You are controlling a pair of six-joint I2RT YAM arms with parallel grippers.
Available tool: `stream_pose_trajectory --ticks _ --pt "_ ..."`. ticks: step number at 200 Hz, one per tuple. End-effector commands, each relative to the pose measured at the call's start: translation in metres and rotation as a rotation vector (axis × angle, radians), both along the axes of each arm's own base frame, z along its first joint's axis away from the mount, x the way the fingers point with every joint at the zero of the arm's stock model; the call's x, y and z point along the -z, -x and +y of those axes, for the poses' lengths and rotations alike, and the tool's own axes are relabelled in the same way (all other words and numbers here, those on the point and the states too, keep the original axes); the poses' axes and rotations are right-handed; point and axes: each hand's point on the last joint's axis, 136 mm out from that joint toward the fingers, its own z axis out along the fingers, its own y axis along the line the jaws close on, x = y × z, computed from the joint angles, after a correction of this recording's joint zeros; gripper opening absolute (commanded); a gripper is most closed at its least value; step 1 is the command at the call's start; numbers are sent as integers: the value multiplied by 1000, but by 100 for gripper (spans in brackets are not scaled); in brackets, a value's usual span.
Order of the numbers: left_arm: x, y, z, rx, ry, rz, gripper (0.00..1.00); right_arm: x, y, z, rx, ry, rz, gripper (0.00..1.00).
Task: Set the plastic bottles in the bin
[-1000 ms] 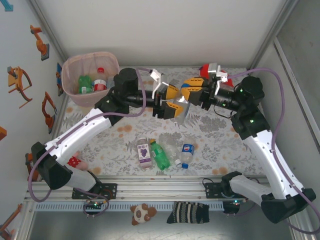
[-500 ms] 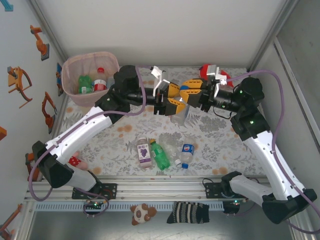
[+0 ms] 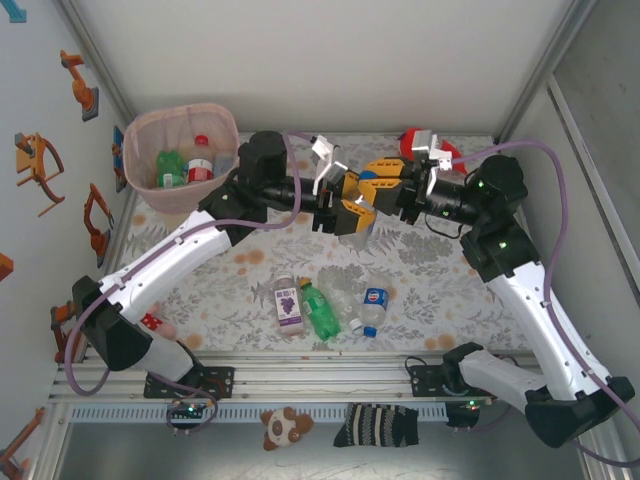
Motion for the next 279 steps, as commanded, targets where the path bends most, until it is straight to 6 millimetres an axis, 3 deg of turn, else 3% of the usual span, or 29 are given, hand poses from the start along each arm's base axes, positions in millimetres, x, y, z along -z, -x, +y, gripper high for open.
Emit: stream_pose_trajectory --ticks 1,39,71,91,122,143,177,230,279 --pt "-12 7 1 31 22 -16 57 -22 14 -2 -11 -29 -83 0" --pt "-13 9 3 33 22 -28 51 -20 12 -4 8 -24 -76 3" --pt "-16 8 9 18 8 -58 51 -18 9 -8 55 -9 -58 46" --pt "-19 1 14 -17 6 -66 51 -14 8 -13 99 12 -46 59" --pt "-21 -15 26 -113 -9 -85 50 -12 0 -29 240 30 -38 64" --pt "-23 -39 39 -248 -35 -98 50 -12 0 -37 295 37 -49 64" --pt "-28 -92 78 -541 -111 -90 50 -13 -2 -44 340 40 -50 64" --pt "-47 -150 147 -850 -150 -52 51 -9 -9 -42 350 46 -38 64" --pt "-60 -207 235 -1149 -128 94 51 -8 -11 -41 352 47 -34 63"
